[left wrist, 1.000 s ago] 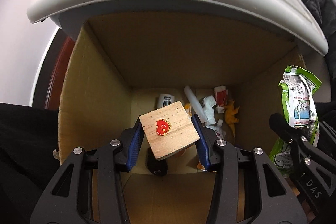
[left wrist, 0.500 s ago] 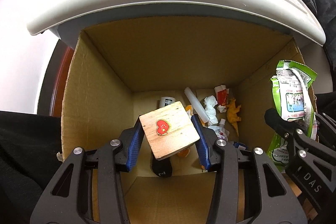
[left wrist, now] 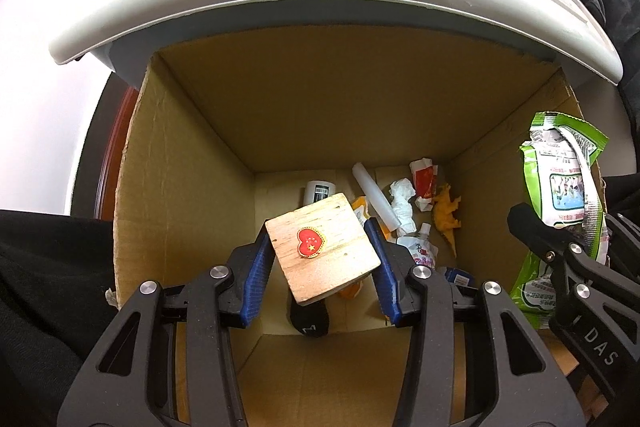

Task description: Collect trash

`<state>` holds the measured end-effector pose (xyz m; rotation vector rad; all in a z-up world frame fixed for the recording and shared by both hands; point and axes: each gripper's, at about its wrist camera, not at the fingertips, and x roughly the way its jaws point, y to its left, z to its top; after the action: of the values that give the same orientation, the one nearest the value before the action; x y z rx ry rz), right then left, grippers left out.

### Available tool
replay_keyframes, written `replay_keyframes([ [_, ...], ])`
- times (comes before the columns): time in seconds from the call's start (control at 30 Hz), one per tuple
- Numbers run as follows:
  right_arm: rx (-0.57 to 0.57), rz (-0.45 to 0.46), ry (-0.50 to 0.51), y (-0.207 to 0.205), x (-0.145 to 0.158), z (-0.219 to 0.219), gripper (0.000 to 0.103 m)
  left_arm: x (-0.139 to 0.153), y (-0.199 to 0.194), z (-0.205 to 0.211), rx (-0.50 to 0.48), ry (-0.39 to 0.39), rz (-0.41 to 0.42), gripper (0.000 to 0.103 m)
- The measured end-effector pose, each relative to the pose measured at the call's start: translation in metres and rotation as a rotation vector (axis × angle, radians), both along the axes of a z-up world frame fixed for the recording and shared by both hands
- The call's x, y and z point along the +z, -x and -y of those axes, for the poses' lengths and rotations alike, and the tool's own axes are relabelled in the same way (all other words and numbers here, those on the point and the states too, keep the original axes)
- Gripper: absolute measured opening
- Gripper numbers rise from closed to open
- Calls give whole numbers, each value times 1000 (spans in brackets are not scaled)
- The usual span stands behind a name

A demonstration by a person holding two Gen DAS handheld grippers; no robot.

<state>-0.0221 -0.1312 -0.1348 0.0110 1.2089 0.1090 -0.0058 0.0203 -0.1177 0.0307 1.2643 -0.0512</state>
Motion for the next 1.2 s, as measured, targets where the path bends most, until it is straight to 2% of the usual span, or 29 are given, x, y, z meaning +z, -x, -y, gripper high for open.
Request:
replay_keyframes([
  [0.03, -3, -5, 2, 0, 0, 0, 48, 0, -1, -1, 9, -4, -4, 45],
  [0.07, -11, 0, 10, -1, 0, 0, 57, -1, -1, -1, 18, -14, -4, 47],
  [0.13, -33, 22, 18, 0, 3, 3, 62, -1, -2, -5, 49, -43, -4, 64],
  [0.33, -80, 48, 18, 1, 8, 9, 67, -3, -2, -15, 98, -28, -15, 66],
  [0.57, -89, 58, 18, 1, 10, 9, 71, -1, -2, -11, 85, -35, -6, 67],
  [0.63, -94, 60, 17, 1, 11, 9, 72, -2, -1, -10, 78, -35, -2, 70],
  [0.73, -107, 68, 23, 1, 13, 11, 82, -1, 0, -9, 77, -33, 2, 72],
  [0.9, -119, 85, 31, 2, 18, 14, 87, 2, -1, -12, 76, 6, 1, 77],
  [1.0, -122, 90, 30, 3, 20, 15, 88, 3, 0, -11, 72, -5, 3, 93],
  [1.2, -125, 103, 28, 3, 23, 16, 89, 3, 2, -6, 39, -34, -2, 93],
])
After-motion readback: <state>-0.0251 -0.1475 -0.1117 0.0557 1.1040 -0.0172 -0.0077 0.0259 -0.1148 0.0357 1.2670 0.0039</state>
